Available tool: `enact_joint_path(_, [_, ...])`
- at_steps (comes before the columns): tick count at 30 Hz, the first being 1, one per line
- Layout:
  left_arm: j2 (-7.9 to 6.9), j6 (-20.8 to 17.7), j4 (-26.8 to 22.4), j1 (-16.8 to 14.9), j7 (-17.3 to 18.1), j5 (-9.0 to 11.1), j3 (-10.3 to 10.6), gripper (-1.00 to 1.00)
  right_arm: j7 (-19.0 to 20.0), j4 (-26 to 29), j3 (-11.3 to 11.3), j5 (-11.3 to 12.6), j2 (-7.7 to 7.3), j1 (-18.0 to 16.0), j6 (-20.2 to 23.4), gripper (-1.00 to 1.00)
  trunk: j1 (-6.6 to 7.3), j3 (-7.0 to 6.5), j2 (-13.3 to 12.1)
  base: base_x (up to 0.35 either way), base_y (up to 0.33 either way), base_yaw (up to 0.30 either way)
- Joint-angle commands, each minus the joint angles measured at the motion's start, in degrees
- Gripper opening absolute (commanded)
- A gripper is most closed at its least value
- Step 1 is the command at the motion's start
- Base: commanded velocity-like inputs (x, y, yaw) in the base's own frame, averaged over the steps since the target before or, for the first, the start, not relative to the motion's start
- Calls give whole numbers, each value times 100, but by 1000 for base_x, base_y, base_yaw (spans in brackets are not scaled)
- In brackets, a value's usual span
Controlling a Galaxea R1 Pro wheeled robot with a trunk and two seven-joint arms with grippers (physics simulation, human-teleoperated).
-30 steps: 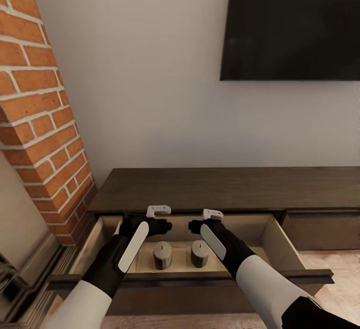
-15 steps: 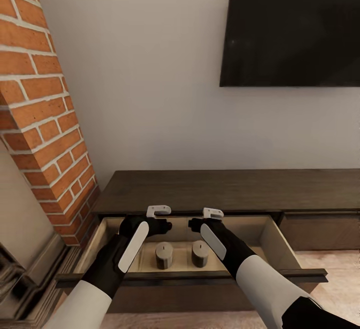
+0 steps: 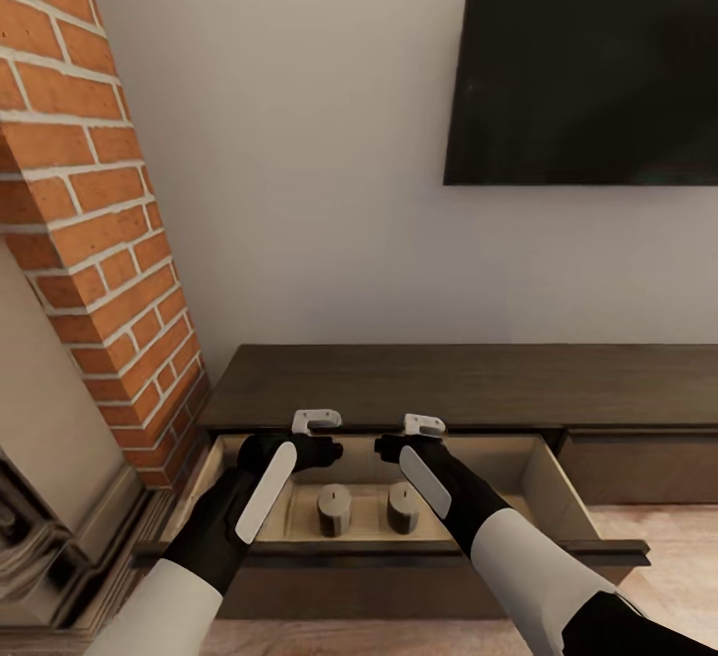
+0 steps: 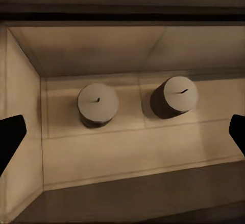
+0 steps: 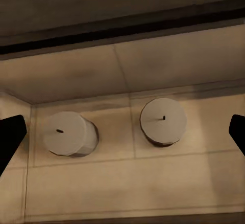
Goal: Place each of the two pumpkins and all three candles from the living room inside a cabinet in the living room (use any cabinet), then make sure every cabinet is closed, and position the cauldron so it is next to a table in the living room.
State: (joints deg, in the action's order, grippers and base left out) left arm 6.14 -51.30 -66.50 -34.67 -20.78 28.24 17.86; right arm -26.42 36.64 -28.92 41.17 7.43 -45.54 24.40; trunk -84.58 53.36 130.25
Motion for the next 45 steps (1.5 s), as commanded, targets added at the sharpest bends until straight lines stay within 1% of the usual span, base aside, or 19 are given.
enact_joint_path(1, [0,-12,-3,-6,-58,59,7,100,-50,10,-25,49,-5,-2,12,100,23,-17,-39,-2,0,221])
enact_joint_path(8, [1,-12,-3,-5,-58,59,7,100,-48,10,-26,49,-5,-6,12,100,177,-172,-320,-25,3,260])
enact_joint_path(18, [1,-12,-3,-5,-58,59,7,100,-43,15,-26,49,-5,-7,12,100,397,-380,-721,-266,122,268])
enact_joint_path(31, [1,-12,-3,-5,-58,59,7,100,-31,19,-34,41,-3,-6,17,100,682,-615,-1242,-301,147,32])
enact_joint_path(38, [1,-12,-3,-6,-58,59,7,100,-30,17,-34,40,2,-3,21,100,836,-741,-1523,-265,108,211])
enact_joint_path(45, [1,-12,-10,-5,-58,59,7,100,-30,11,-34,40,3,-5,21,100,836,-741,-1523,-37,9,285])
